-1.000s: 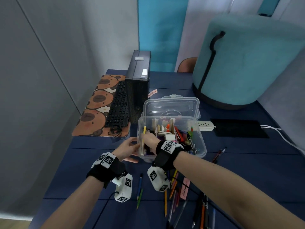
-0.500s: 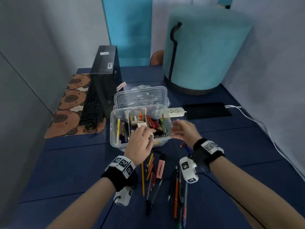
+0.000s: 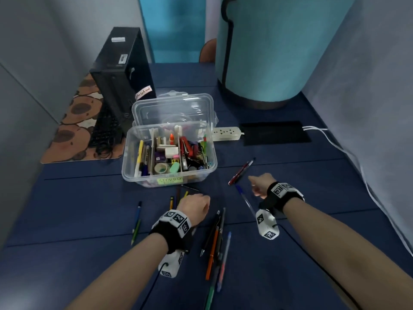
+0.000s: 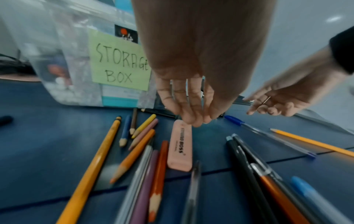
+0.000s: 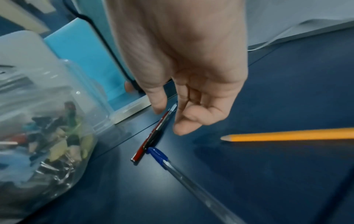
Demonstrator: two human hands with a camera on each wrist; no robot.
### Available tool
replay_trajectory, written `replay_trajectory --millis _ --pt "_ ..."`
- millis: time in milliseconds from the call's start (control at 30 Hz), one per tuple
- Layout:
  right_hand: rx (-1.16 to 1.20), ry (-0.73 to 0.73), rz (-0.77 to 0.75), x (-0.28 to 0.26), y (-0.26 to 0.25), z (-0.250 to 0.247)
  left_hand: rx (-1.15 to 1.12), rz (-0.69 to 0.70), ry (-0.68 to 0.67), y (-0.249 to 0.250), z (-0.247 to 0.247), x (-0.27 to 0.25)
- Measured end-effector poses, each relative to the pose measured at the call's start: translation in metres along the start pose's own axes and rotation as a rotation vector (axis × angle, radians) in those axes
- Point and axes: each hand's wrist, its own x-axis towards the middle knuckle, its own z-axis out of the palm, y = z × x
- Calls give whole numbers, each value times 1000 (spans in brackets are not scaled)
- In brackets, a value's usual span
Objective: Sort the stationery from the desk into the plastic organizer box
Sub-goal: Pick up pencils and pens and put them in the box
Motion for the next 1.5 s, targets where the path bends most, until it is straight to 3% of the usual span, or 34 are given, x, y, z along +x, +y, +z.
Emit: replay_trajectory --millis 100,267,500,700,767,867,1000,1133,1233,1400,1500 --pt "-155 54 -71 11 -17 4 -18 -47 39 -5 9 -1" --pt "-231 60 -63 24 -41 16 -60 -120 51 -4 14 -5" --pt "-426 128 -43 45 -57 25 1 -208 -140 17 28 4" --pt "-546 176 -77 39 -60 31 -30 -281 -125 27 32 15" --pt "-473 74 -98 38 -62 23 -28 -273 -132 30 30 18" --pt "-163 -98 -73 41 -55 7 -19 -247 -123 35 26 21" --pt "415 -44 36 21 -36 -16 70 -171 -138 41 25 25" --pt "504 -129 20 -6 -8 -33 109 -156 -151 46 27 26" --pt "368 -138 -2 -17 20 -34 59 -183 -123 45 28 25" --pt "-324 -117 -153 -40 62 -9 -86 -249 -47 40 19 26" --pt "-537 -42 -201 -42 81 7 -116 -247 22 37 14 24"
